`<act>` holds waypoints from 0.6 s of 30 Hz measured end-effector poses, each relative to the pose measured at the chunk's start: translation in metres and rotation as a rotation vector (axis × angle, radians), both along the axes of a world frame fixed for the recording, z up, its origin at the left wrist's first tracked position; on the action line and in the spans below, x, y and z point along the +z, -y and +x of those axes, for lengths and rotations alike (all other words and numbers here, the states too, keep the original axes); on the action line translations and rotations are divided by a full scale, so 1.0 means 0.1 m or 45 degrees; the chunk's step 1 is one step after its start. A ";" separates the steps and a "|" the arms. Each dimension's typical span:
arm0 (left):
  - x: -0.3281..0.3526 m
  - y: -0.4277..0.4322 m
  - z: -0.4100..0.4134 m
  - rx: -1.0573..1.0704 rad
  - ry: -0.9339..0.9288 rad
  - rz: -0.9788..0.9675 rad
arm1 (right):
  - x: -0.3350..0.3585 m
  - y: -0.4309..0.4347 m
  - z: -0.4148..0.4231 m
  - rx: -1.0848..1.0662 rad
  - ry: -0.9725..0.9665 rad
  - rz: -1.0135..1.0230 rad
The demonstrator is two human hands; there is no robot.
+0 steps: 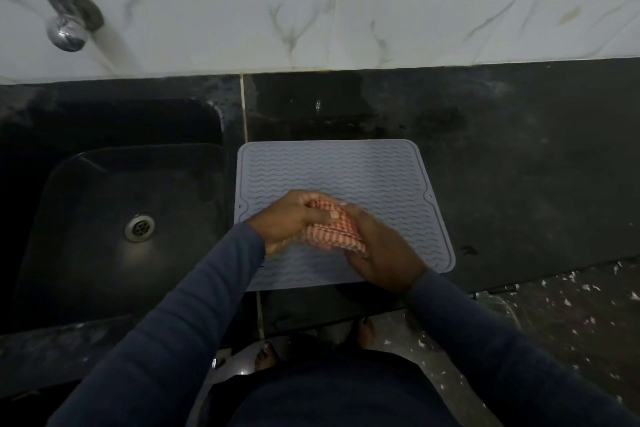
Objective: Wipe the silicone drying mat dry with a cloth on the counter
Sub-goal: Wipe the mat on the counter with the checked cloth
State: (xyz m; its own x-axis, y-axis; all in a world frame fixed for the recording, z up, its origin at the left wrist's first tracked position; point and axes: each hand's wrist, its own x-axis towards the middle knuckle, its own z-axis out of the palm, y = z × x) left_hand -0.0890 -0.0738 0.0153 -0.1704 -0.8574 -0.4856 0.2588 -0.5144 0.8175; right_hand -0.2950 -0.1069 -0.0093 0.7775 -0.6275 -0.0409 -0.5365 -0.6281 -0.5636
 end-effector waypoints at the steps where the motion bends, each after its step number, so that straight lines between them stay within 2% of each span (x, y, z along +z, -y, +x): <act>1: -0.03 0.02 -0.01 0.096 -0.018 0.068 | -0.06 -0.03 0.06 -0.065 0.080 0.034; 3: -0.11 0.07 -0.02 0.292 0.070 0.151 | -0.12 -0.02 0.20 -0.158 0.033 -0.046; 6: -0.31 0.16 0.05 0.678 0.238 0.145 | -0.08 0.02 0.47 -0.245 -0.304 -0.180; 8: -0.43 0.20 0.14 0.859 0.604 0.005 | -0.01 0.03 0.66 -0.211 -0.413 -0.226; 10: -0.50 0.14 0.16 0.849 1.017 -0.173 | -0.02 0.02 0.82 -0.107 -0.533 -0.306; 12: -0.64 0.05 0.16 0.719 1.246 -0.342 | -0.07 -0.02 0.87 -0.013 -0.640 -0.424; 15: -0.88 -0.06 0.18 0.466 1.399 -0.553 | -0.11 0.13 0.54 0.022 -0.649 -0.454; 18: -0.93 -0.07 0.21 0.432 1.389 -0.562 | -0.10 0.47 -0.22 -0.193 -0.753 -0.435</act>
